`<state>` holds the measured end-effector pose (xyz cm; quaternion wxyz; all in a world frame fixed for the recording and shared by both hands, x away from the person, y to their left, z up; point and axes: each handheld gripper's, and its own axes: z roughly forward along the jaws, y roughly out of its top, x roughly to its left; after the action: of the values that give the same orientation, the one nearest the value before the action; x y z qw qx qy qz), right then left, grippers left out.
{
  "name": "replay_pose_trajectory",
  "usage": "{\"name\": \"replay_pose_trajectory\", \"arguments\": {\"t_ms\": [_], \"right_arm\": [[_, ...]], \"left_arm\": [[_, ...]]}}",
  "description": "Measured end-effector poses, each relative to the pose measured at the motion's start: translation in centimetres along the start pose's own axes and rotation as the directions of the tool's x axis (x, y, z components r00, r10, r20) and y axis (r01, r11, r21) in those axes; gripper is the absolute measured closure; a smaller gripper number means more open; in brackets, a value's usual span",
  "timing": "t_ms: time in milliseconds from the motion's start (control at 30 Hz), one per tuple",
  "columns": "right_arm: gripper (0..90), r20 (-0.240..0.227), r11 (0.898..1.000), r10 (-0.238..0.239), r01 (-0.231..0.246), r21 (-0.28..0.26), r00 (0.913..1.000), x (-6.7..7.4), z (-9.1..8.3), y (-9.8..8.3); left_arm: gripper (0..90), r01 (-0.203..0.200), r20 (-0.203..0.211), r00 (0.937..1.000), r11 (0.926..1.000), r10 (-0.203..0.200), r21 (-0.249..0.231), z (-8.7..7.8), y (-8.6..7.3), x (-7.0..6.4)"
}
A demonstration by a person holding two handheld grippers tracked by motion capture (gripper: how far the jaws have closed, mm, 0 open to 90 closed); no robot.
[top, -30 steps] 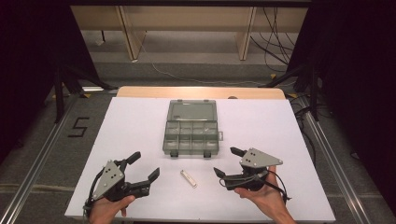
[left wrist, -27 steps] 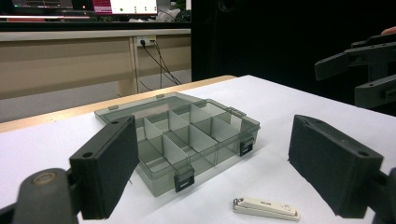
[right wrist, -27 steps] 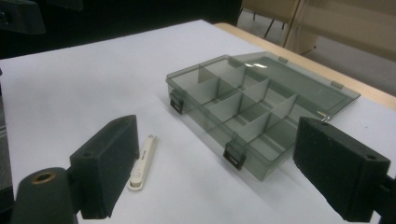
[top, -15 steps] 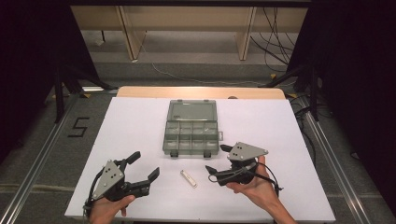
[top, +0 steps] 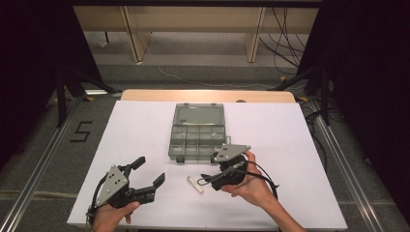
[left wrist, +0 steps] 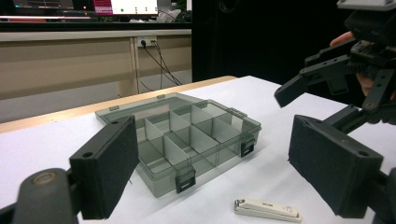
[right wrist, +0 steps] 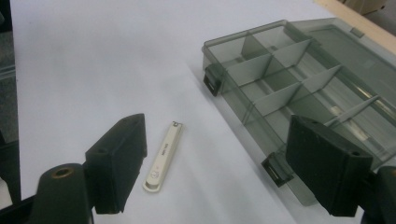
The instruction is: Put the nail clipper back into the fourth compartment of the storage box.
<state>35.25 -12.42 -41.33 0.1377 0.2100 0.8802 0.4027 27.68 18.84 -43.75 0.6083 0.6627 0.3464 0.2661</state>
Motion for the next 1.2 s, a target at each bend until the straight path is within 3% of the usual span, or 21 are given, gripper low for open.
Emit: {"name": "replay_pose_trajectory", "arguments": {"t_ms": [167, 400, 667, 900, 1200], "right_arm": [[23.0, -0.019, 0.999, -0.016, 0.017, 0.048, 0.9997, 0.1, 1.2, 0.5], [23.0, -0.037, 0.995, 0.000, 0.003, 0.098, 0.9993, 0.2, 2.5, 1.1], [24.2, -0.068, 0.983, -0.018, 0.030, 0.180, 0.9975, 0.7, 4.5, 1.4], [26.3, -0.088, 0.967, -0.037, 0.058, 0.250, 0.9955, 1.0, 6.2, 1.5], [32.9, -0.134, 0.929, -0.049, 0.094, 0.358, 0.9897, 1.5, 8.2, 1.6]], "left_arm": [[15.6, -0.001, 0.002, 1.0000, 1.0000, 0.001, -0.001, 0.0, 0.0, 0.0], [15.6, 0.001, 0.002, 1.0000, 1.0000, -0.001, -0.002, 0.0, 0.0, 0.0], [15.6, 0.001, 0.005, 1.0000, 1.0000, -0.001, -0.003, 0.0, 0.0, 0.0], [15.6, 0.000, 0.003, 1.0000, 1.0000, 0.000, -0.003, 0.0, 0.0, 0.0], [15.6, 0.000, 0.002, 1.0000, 1.0000, 0.000, -0.007, -0.1, 0.1, 0.0]]}}
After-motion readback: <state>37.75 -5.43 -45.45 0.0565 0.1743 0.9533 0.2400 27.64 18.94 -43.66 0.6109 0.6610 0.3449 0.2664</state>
